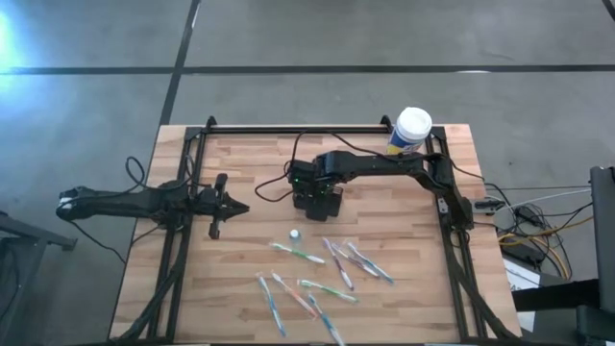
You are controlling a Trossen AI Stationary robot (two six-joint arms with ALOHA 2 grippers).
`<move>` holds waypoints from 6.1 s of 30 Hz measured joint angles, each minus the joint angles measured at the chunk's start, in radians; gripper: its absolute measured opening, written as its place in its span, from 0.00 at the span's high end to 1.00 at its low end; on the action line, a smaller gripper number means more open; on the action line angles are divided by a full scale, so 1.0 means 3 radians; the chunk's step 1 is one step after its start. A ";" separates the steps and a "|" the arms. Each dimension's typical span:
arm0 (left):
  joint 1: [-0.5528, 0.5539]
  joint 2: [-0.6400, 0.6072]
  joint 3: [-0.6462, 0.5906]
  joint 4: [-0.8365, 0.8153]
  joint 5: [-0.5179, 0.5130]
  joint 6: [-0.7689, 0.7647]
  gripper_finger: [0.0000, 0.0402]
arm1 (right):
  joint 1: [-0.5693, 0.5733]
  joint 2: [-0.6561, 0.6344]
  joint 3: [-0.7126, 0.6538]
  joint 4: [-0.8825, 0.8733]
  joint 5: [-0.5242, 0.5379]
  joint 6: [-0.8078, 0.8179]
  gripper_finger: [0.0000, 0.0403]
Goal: Pick & Place toothbrushing station
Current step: Put the right blue mouthwash bottle into the black organizer, then adjust the black organizer
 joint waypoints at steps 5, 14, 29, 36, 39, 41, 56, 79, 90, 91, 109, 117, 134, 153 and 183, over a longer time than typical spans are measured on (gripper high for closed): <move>0.0000 -0.0001 0.0000 0.0000 0.0000 0.0000 0.92 | 0.0001 -0.0006 0.0045 0.0001 -0.0001 -0.0084 0.60; 0.0000 -0.0001 0.0000 -0.0001 0.0000 0.0000 0.92 | 0.0001 -0.0009 0.0050 -0.0018 -0.0003 -0.0097 0.60; 0.0001 -0.0001 0.0000 -0.0003 0.0001 0.0056 0.92 | 0.0001 -0.0307 0.0053 -0.0112 0.0232 -0.0046 0.60; 0.0001 0.0001 0.0000 -0.0004 -0.0157 0.0132 0.92 | 0.0225 -0.0916 -0.0200 0.0651 0.0382 -0.0111 0.62; 0.0002 0.0034 0.0000 -0.0036 -0.0288 0.0131 0.92 | 0.0459 -0.1357 -0.0687 0.1387 0.0471 -0.0259 0.68; 0.0003 0.0059 0.0000 -0.0072 -0.0296 0.0131 0.92 | 0.0595 -0.1663 -0.1142 0.1922 0.0487 -0.0335 0.74; 0.0003 0.0142 0.0000 0.0060 -0.0298 0.0124 0.98 | 0.0971 -0.3234 -0.3879 0.5201 0.0292 -0.0250 0.89; 0.0003 0.0142 0.0000 0.0060 -0.0304 0.0093 0.96 | 0.0955 -0.4113 -0.3329 0.3464 0.0448 -0.0214 0.50; 0.0003 0.0144 0.0000 0.0060 -0.0294 0.0029 0.96 | 0.0955 -0.4975 -0.4549 0.4448 0.0447 -0.0131 0.53; 0.0003 0.0142 0.0000 0.0060 -0.0294 0.0028 0.96 | 0.0955 -0.5061 -0.4626 0.4448 0.0448 -0.0118 0.53; 0.0004 0.0148 0.0000 0.0060 -0.0323 -0.0002 0.96 | 0.0955 -0.6325 -0.6179 0.5421 0.0587 0.0124 0.59; 0.0012 0.0640 0.0000 0.0154 -0.0791 -0.0230 0.99 | 0.0955 -0.5978 -0.6095 0.5177 0.0877 0.0261 0.59; 0.0511 0.2534 0.0601 0.1229 -0.1264 -0.0216 0.99 | 0.1315 -0.3481 -0.4944 0.5200 0.1127 0.0500 0.72; 0.0876 0.3630 0.1243 0.1194 -0.0978 -0.0374 0.98 | 0.1567 -0.1797 -0.4355 0.5597 0.1497 0.0906 0.90; 0.0648 0.3841 0.1375 0.1191 -0.0421 -0.0514 0.99 | 0.1424 -0.1361 -0.4343 0.5510 0.2358 0.1456 0.91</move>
